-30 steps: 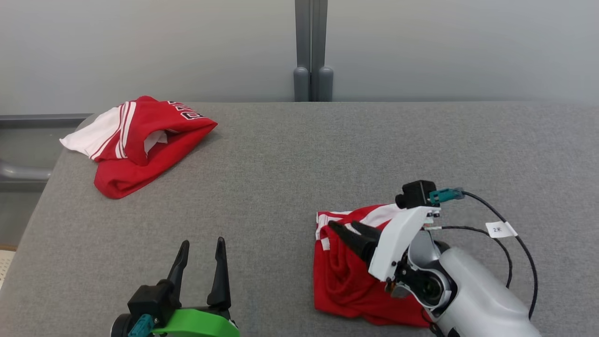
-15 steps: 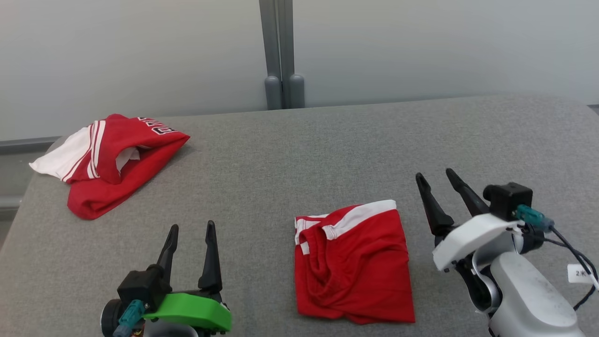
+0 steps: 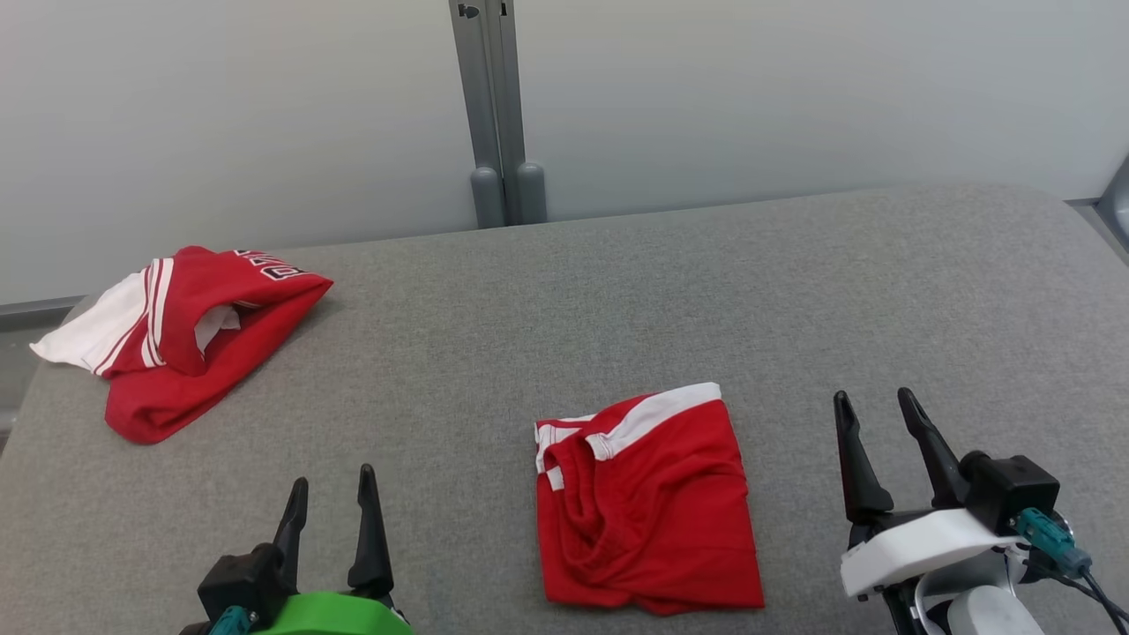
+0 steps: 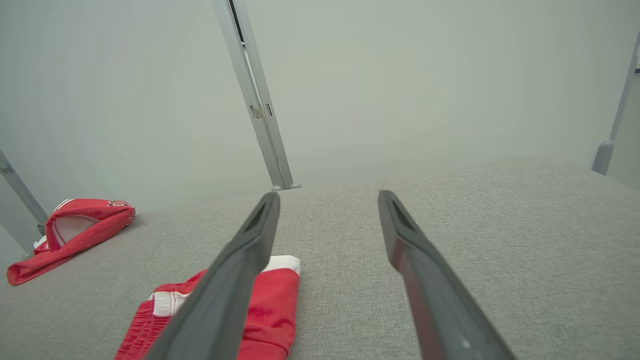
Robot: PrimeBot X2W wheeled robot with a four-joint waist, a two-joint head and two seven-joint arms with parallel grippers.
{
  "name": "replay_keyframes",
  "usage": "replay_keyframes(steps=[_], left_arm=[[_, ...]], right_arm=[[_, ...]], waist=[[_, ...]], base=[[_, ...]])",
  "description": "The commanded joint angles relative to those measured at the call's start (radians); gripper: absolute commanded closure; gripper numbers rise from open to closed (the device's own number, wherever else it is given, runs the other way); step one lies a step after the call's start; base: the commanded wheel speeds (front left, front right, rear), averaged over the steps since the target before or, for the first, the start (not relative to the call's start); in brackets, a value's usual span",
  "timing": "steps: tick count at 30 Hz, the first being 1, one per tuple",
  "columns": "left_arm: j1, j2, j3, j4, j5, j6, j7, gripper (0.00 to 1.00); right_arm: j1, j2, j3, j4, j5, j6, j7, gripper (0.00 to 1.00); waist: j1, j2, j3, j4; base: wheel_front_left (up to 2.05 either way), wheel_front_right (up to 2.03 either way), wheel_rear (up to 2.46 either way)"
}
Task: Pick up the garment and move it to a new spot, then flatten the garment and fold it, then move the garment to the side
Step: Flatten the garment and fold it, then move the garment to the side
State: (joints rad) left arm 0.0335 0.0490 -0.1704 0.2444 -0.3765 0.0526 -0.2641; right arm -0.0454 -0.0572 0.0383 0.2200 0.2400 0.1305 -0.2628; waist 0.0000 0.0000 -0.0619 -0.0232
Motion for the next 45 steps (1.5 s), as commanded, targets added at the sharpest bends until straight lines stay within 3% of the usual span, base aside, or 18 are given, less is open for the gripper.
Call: replay_keyframes(steps=[1,22,27,34,39,45], left_arm=[[0.013,0.003,0.006,0.001,-0.004,0.001,0.0,0.0],[0.015,0.003,0.01,0.007,0.007,0.0,0.0,0.0],[0.011,0.003,-0.002,0.001,0.004,0.004,0.0,0.0],[0.002,0.003,-0.016,0.002,-0.013,0.009,0.0,0.0],[-0.011,0.003,-0.035,-0.003,-0.02,0.02,0.0,0.0],[-0.022,0.003,-0.045,-0.001,-0.023,0.023,0.0,0.0]], right_arm=[[0.019,0.003,-0.004,-0.01,-0.01,0.0,-0.002,0.0],[0.021,0.006,0.004,0.024,-0.016,0.0,-0.003,0.0],[-0.017,0.006,-0.051,0.111,-0.03,0.0,0.011,0.0],[-0.134,-0.023,-0.038,0.218,0.031,0.0,0.239,0.0],[-0.204,-0.064,0.048,0.267,0.167,0.0,0.426,0.0],[-0.231,-0.112,0.151,0.29,0.293,0.0,0.577,0.0]], waist=[[0.0,0.0,-0.002,-0.001],[0.0,0.0,-0.002,0.002],[0.0,0.0,0.01,0.016],[0.0,0.0,0.04,0.046],[0.0,0.0,0.061,0.074],[0.0,0.0,0.082,0.107]], base=[[0.0,0.0,0.0],[0.0,0.0,0.0],[0.0,0.0,0.0],[0.0,0.0,0.0],[0.0,0.0,0.0],[0.0,0.0,0.0]])
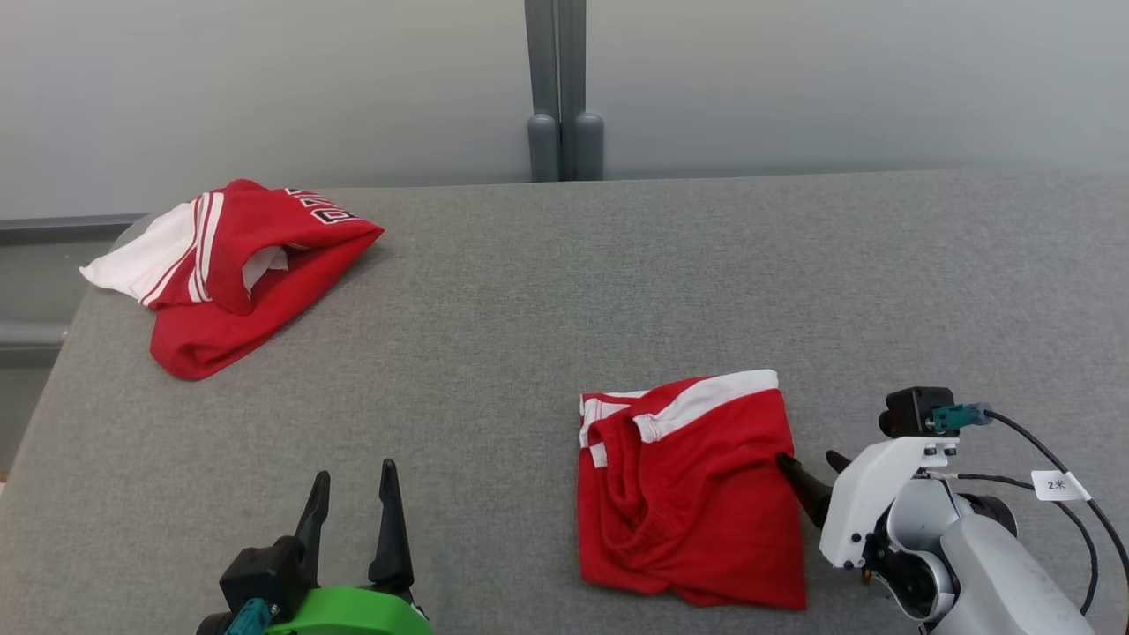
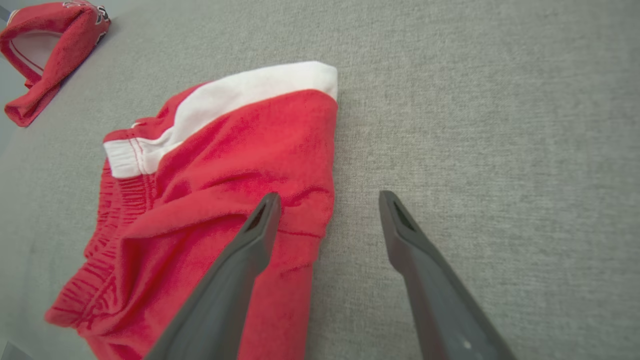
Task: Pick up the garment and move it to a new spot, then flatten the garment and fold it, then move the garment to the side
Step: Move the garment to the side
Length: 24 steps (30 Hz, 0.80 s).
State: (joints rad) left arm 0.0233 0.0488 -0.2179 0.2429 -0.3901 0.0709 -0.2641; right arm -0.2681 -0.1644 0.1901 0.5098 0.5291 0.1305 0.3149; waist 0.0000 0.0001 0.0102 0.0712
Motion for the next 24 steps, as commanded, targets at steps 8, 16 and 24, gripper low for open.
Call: replay_keyframes(steps=[8,16,24], left_arm=[[-0.016,0.003,0.009,-0.008,-0.002,0.006,0.0,0.0],[-0.016,0.003,0.013,-0.02,0.017,-0.002,0.0,0.0],[-0.034,0.003,0.018,-0.033,0.044,-0.009,0.0,0.0]], right_arm=[[-0.003,-0.028,0.049,0.037,0.084,0.0,0.05,0.0],[-0.048,-0.037,0.097,0.086,0.086,0.0,0.005,1.0],[-0.133,-0.076,0.103,0.133,0.048,0.0,-0.116,1.0]], waist=[[0.0,-0.0001,0.013,0.041],[0.0,-0.0001,0.026,0.034],[0.0,-0.0001,0.071,-0.033]], base=[[0.0,0.0,0.0],[0.0,0.0,0.0],[0.0,0.0,0.0]])
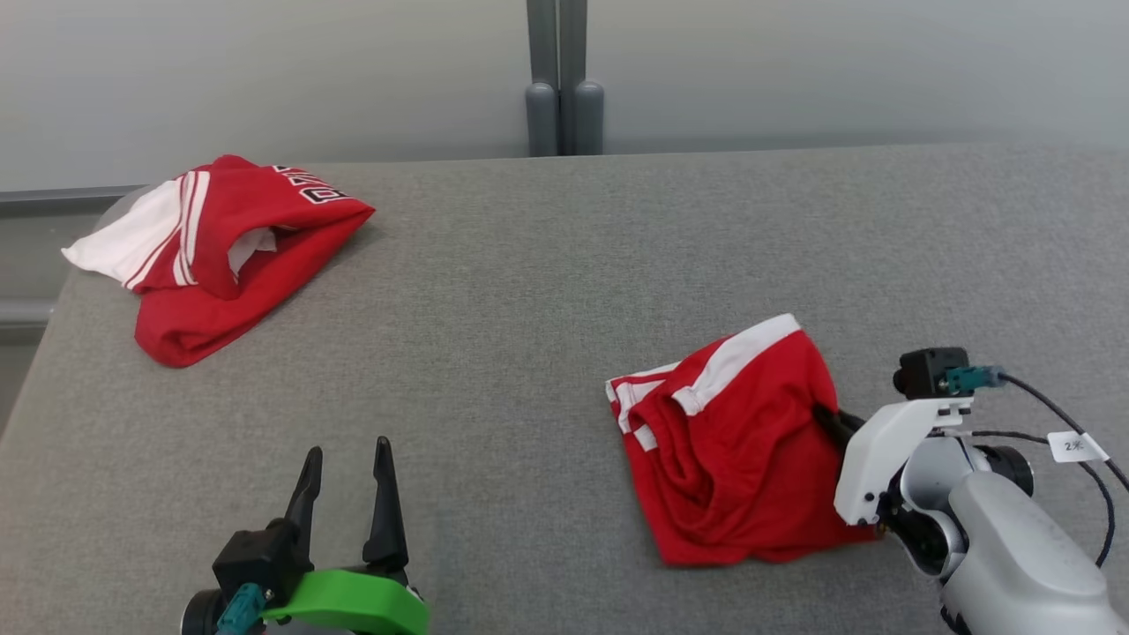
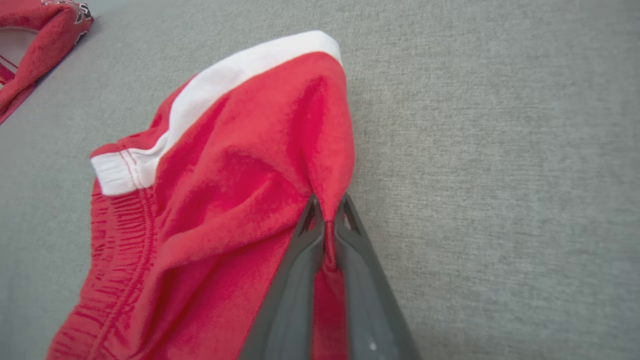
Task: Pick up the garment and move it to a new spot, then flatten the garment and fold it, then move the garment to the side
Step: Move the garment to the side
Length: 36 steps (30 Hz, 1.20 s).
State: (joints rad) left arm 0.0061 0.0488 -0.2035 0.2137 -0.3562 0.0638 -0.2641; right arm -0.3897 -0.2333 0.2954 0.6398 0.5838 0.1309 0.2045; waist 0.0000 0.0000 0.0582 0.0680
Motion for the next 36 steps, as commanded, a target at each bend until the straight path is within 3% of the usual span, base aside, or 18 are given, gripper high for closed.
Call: replay_keyframes(steps=[1,11,21,28,36], left_arm=[[-0.022,0.003,0.005,-0.005,0.016,-0.004,0.0,0.0],[-0.089,0.003,0.01,-0.01,0.065,-0.031,0.0,0.0],[-0.156,0.008,0.026,0.006,0.13,-0.061,0.0,0.0],[-0.182,0.01,0.017,0.015,0.158,-0.078,0.0,0.0],[-0.2,0.019,0.026,-0.005,0.173,-0.08,0.0,0.0]], right_arm=[[-0.028,-0.014,-0.005,0.009,-0.013,0.0,-0.022,1.0],[-0.154,-0.062,-0.021,0.054,-0.048,0.0,-0.121,1.0],[-0.258,-0.016,0.029,0.101,-0.054,0.0,-0.213,1.0],[-0.292,0.009,0.062,0.153,-0.034,0.0,-0.278,1.0],[-0.391,0.0,0.106,0.225,-0.051,0.0,-0.34,1.0]], waist=[[0.0,0.0,0.032,-0.046],[0.0,0.0,0.135,-0.27],[0.0,0.0,0.229,-0.515],[0.0,0.0,0.252,-0.556],[0.0,0.0,0.284,-0.485]], base=[[0.0,0.0,0.0],[0.0,0.0,0.0],[0.0,0.0,0.0],[0.0,0.0,0.0],[0.0,0.0,0.0]])
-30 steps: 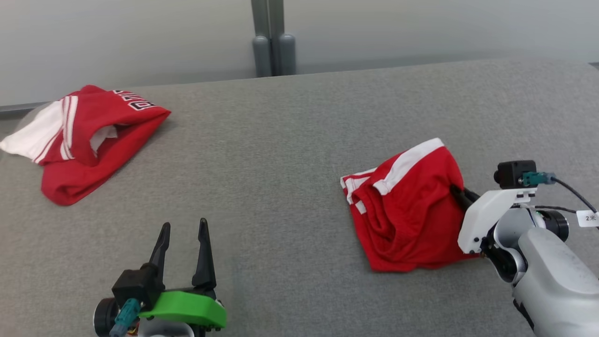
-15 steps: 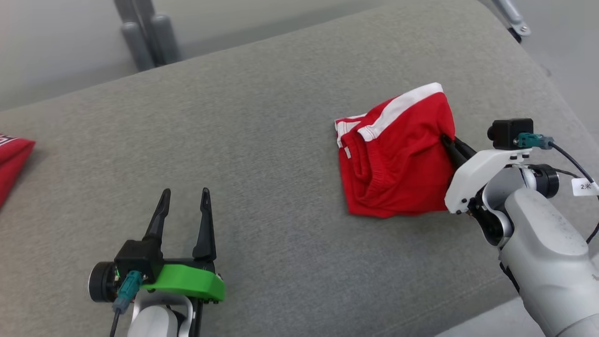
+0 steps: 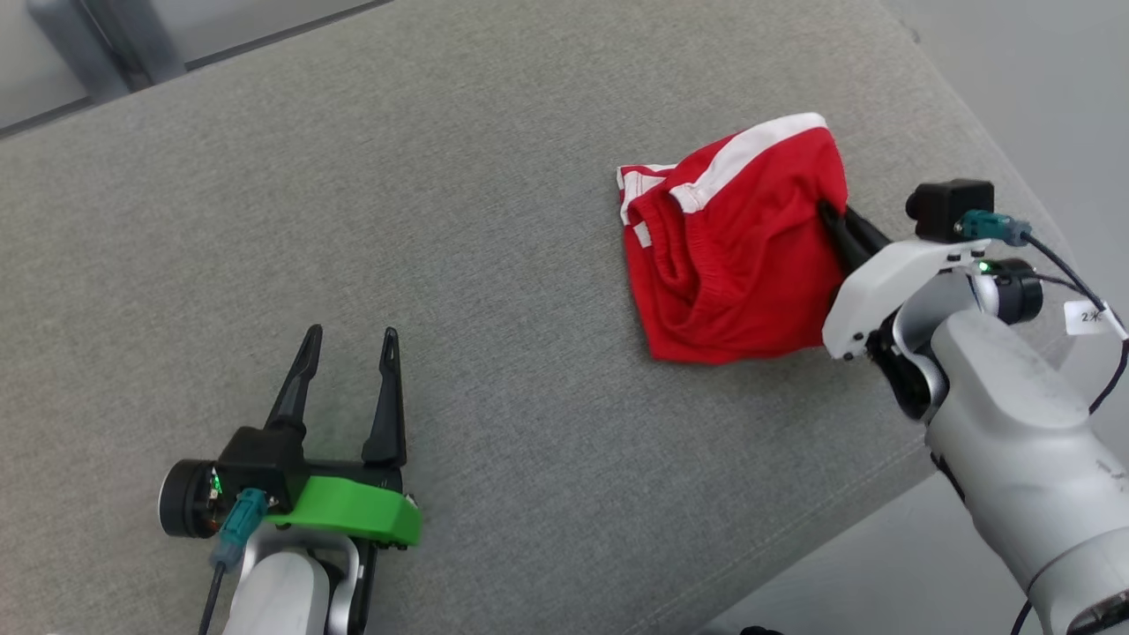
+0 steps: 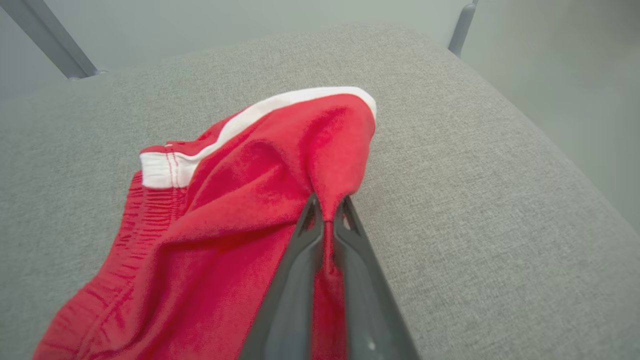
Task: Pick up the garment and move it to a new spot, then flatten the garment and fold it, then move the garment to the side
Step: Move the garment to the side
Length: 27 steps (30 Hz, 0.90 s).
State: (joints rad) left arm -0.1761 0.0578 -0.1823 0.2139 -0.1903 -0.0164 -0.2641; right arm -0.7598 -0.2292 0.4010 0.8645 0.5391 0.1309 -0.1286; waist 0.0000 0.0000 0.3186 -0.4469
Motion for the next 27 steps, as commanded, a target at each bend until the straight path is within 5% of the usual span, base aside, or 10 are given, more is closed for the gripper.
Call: replay_keyframes(steps=[1,14,27], left_arm=[[-0.022,0.013,0.007,-0.014,0.008,0.001,0.0,0.0],[-0.05,0.031,-0.008,-0.136,0.018,0.004,0.016,0.0],[-0.03,0.04,-0.034,-0.219,0.028,0.018,0.038,0.0]], right_arm=[[-0.045,-0.009,0.004,0.013,-0.01,0.0,-0.016,1.0],[-0.342,-0.13,-0.018,0.21,-0.021,0.0,-0.08,1.0],[-0.465,-0.291,-0.103,0.383,-0.051,0.0,-0.13,1.0]], waist=[[0.0,0.0,0.031,0.043],[0.0,0.0,0.159,0.211],[0.0,0.0,0.237,0.263]], base=[[0.0,0.0,0.0],[0.0,0.0,0.0],[0.0,0.0,0.0]])
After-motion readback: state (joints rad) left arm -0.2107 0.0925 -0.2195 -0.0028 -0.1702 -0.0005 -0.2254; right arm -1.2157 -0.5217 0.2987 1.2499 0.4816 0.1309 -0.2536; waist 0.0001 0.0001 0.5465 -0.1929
